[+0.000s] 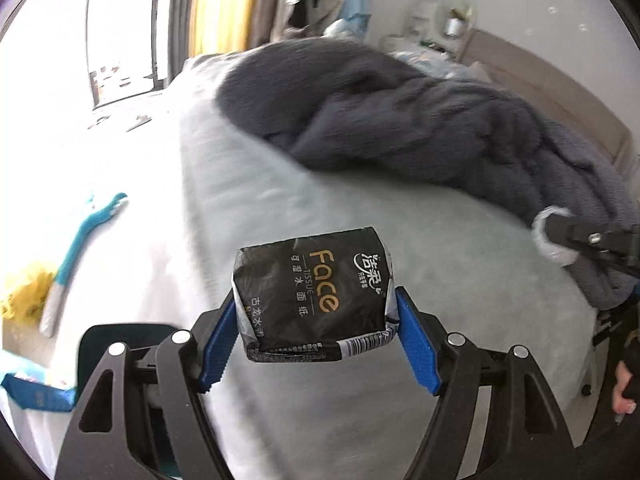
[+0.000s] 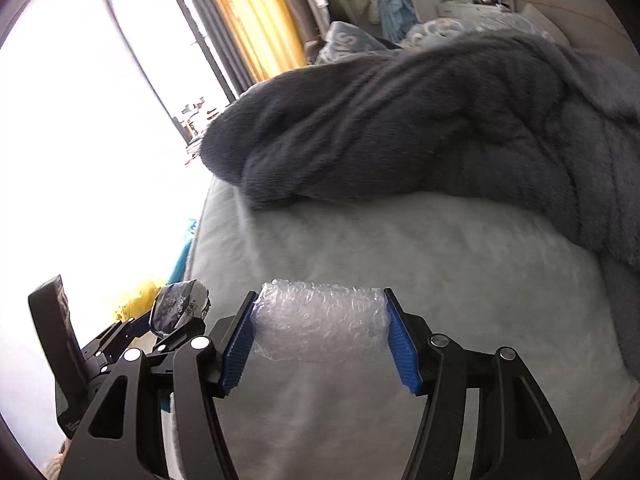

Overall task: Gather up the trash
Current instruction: 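Carry the tissue pack and bubble-wrap roll with both tools over the teal bin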

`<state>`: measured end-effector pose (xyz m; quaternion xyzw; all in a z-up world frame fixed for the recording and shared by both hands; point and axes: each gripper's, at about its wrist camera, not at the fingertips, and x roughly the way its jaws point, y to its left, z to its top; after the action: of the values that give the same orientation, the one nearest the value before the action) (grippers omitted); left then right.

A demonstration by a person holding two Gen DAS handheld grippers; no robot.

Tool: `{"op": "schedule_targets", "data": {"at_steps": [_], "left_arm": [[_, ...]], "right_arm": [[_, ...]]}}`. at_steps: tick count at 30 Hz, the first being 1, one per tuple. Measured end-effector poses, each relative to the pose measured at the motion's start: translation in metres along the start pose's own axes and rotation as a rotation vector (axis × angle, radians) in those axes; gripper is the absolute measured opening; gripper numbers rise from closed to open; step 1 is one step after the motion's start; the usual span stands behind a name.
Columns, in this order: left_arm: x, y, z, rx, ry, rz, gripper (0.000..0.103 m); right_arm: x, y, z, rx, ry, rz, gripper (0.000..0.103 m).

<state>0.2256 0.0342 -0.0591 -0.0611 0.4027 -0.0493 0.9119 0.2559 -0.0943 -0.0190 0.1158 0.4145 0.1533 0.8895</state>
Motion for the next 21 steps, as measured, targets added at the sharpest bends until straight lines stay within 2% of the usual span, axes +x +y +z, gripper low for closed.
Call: {"op": "schedule_targets", "data": {"at_steps": [8, 13, 21], "left_arm": [[-0.004, 0.053, -0.015, -0.053, 0.057, 0.072, 0.075], [-0.005, 0.083, -0.028, -0.091, 0.121, 0.098, 0.075], [-0.005, 0.130, -0.046, -0.135, 0.191, 0.160, 0.075]], "right_arm": [[0.013, 0.053, -0.001, -0.049, 0.018, 0.040, 0.062], [0.018, 0.087, -0.004, -0.087, 0.017, 0.074, 0.062], [0.029, 0.127, -0.006, -0.137, 0.028, 0.114, 0.062]]}}
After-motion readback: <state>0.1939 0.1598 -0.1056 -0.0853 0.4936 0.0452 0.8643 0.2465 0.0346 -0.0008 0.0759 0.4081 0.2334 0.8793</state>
